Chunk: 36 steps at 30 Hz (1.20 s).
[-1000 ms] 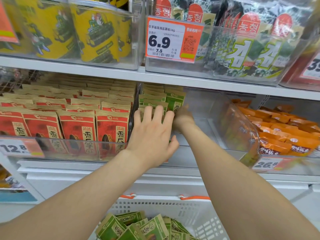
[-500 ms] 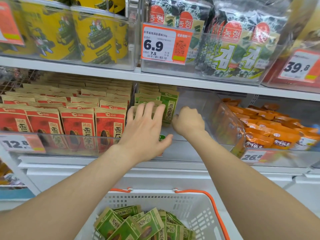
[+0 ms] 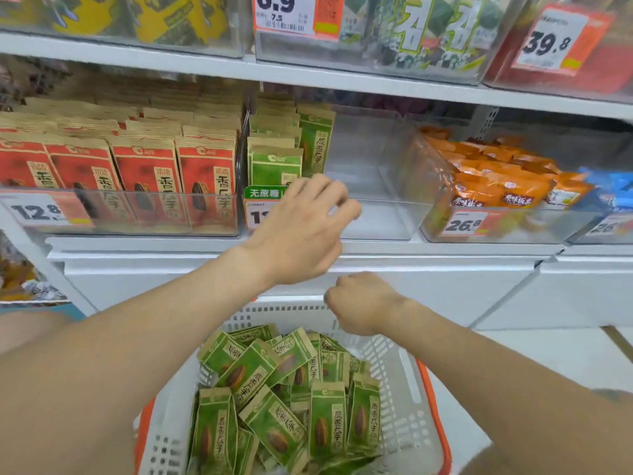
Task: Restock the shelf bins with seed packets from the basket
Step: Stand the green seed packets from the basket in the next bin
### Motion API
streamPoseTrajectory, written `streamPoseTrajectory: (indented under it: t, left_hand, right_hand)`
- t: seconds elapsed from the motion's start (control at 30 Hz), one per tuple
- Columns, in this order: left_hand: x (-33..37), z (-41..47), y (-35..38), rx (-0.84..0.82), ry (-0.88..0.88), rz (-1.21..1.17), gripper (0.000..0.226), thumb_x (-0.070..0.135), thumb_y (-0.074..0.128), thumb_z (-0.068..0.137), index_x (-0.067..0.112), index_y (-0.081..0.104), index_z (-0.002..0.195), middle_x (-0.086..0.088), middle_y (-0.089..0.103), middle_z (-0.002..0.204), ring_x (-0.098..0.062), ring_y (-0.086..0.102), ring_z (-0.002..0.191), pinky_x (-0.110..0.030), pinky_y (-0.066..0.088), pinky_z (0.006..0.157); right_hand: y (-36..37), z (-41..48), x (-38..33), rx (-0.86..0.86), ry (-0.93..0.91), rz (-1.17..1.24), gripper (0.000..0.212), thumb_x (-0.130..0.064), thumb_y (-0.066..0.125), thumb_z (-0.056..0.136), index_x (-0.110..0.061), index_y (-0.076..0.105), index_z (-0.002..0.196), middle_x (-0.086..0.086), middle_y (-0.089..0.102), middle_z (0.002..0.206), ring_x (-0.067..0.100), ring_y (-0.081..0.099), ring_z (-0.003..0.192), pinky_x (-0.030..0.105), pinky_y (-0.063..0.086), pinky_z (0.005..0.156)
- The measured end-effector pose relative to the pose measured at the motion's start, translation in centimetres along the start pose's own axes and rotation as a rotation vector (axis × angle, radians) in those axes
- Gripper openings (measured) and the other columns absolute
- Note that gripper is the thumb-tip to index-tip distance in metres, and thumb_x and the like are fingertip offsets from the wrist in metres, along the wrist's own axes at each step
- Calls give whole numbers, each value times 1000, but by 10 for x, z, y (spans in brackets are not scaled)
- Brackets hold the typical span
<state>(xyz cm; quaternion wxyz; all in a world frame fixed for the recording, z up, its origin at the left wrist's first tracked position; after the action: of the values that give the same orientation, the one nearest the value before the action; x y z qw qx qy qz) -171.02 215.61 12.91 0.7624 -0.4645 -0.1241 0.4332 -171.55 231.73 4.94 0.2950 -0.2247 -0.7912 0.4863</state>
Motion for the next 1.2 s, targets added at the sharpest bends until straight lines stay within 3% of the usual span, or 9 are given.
streamPoseTrajectory:
  t: [0.2,0.33,0.4,0.57,0.63,0.7,0.97,1.03,1.2]
  left_hand:
    - [36,-26,34,-430,206,-95,26,27,54,93,18,65,115,-3,67,101,-29,57,103,-42,44,84]
    - [51,-39,45,-849,165,-172,34,28,47,100,19,62,129,-9,68,116,-32,64,105,-45,54,89]
    - [54,-44,49,-978,143,-149,32,30,47,103,19,63,128,-9,67,115,-31,66,94,-44,58,82]
    - [51,-50,58,-1109,63,-145,34,27,46,103,21,63,132,-8,65,119,-29,68,92,-41,58,74]
    - [47,-52,62,-1132,37,-146,36,22,45,103,20,62,134,-9,64,120,-30,68,93,-42,59,74]
    - [43,-56,65,-1164,11,-152,36,17,46,102,20,61,134,-8,63,119,-28,67,90,-38,54,66]
    - [13,-50,53,-1158,-249,-303,52,36,62,98,12,37,136,-9,60,110,-29,67,93,-45,60,79]
    - [1,-43,43,-1039,-349,-398,54,38,62,95,11,34,132,-11,63,107,-31,68,92,-50,61,80]
    - [-18,-13,7,-662,-612,-929,33,16,52,103,27,31,125,-14,58,115,-32,67,97,-45,64,56]
  right_hand:
    - [112,-15,-43,-348,4,125,45,0,59,97,-4,49,140,17,58,136,36,61,118,47,54,92]
    - [158,-22,-68,-441,-43,150,116,3,74,85,-25,-3,167,9,4,175,37,21,157,61,31,121]
    - [167,-23,-80,-462,-33,161,125,5,72,84,-29,-18,164,10,-4,175,38,10,159,64,24,124]
    - [162,-21,-95,-380,43,186,87,-5,73,90,-7,21,160,24,39,154,43,52,132,54,48,105]
    - [156,-18,-91,-413,38,287,37,-8,65,97,-8,53,132,15,58,124,31,63,106,45,57,91]
    - [148,-13,-85,-396,34,445,6,-14,57,102,-19,56,100,7,65,108,26,64,96,43,58,87]
    - [61,13,-32,310,87,953,10,-16,54,106,-25,58,107,-16,59,77,6,57,69,26,46,67]
    - [31,12,-18,587,98,990,13,-14,54,105,-26,57,104,-18,59,85,4,51,75,14,38,70]
    - [-23,11,15,1004,133,955,14,-14,55,106,-18,63,116,1,61,100,12,55,94,24,40,80]
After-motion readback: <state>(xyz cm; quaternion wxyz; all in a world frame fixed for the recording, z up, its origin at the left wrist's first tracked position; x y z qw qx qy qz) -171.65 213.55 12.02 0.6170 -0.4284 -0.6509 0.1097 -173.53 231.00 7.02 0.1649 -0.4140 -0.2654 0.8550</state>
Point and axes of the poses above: each hand's wrist, its own z-axis towards the middle knuckle, its own y-axis out of the palm, x = y × z, the point moved 1 cm from there along z, towards the middle knuckle
